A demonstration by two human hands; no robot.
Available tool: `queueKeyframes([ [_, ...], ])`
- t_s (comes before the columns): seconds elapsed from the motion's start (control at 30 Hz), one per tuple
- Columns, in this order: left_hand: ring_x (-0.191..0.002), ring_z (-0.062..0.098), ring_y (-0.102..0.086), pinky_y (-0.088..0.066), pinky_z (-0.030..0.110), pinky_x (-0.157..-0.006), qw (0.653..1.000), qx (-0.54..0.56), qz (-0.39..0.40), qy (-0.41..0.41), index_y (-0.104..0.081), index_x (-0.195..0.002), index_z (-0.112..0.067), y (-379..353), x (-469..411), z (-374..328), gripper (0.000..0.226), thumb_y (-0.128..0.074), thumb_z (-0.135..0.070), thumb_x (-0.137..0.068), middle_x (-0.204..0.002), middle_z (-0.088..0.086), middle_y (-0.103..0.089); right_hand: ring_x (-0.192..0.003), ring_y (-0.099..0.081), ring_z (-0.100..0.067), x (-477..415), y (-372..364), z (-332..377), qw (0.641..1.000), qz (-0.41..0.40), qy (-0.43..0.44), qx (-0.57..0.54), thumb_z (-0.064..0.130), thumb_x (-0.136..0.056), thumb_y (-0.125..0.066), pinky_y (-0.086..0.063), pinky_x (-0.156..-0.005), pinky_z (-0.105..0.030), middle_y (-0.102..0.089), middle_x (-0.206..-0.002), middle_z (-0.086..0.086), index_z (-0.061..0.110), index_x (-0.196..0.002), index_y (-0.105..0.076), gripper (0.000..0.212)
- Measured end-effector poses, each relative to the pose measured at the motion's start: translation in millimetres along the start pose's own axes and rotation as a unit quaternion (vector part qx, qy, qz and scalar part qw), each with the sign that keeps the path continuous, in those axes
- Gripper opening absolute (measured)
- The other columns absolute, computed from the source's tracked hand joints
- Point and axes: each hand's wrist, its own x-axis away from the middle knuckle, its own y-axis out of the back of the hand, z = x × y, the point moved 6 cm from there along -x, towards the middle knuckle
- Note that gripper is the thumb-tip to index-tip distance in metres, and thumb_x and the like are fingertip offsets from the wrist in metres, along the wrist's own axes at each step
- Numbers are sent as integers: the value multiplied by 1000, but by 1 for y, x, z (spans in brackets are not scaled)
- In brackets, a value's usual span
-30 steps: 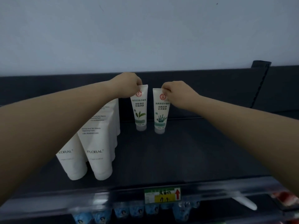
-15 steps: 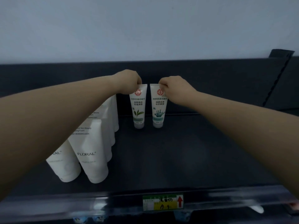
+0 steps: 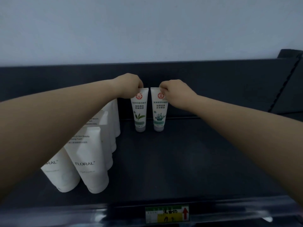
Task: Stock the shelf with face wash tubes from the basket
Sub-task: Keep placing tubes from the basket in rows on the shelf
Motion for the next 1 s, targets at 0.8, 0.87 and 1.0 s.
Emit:
queueKeyframes([
  [0.8,-104,24,-59,-45,29,-82,999,11,31,17,-62,-122,-8,-3,5,4,33,-42,-8,-96,-116,9,-64,-86,-59,-21,2,-6,2,999,41,-11,-3,20,-99,-38,-48,-67,-33,-63,-104,-7,8,-111,-57,26],
  [0.87,-105,25,-59,-45,30,-83,999,12,33,21,-61,-123,-8,-4,6,4,32,-43,-8,-96,-116,9,-64,-89,-58,-21,2,-5,3,999,37,-11,-2,21,-98,-40,-50,-70,-33,-62,-106,-6,10,-114,-56,25],
  [1.0,-106,27,-59,-47,34,-87,999,14,30,32,-60,-121,-5,-3,7,5,32,-42,-8,-95,-117,12,-63,-95,-58,-22,3,-1,6,1000,21,-11,20,22,-97,-39,-52,-80,-41,-60,-112,-6,11,-119,-52,27],
])
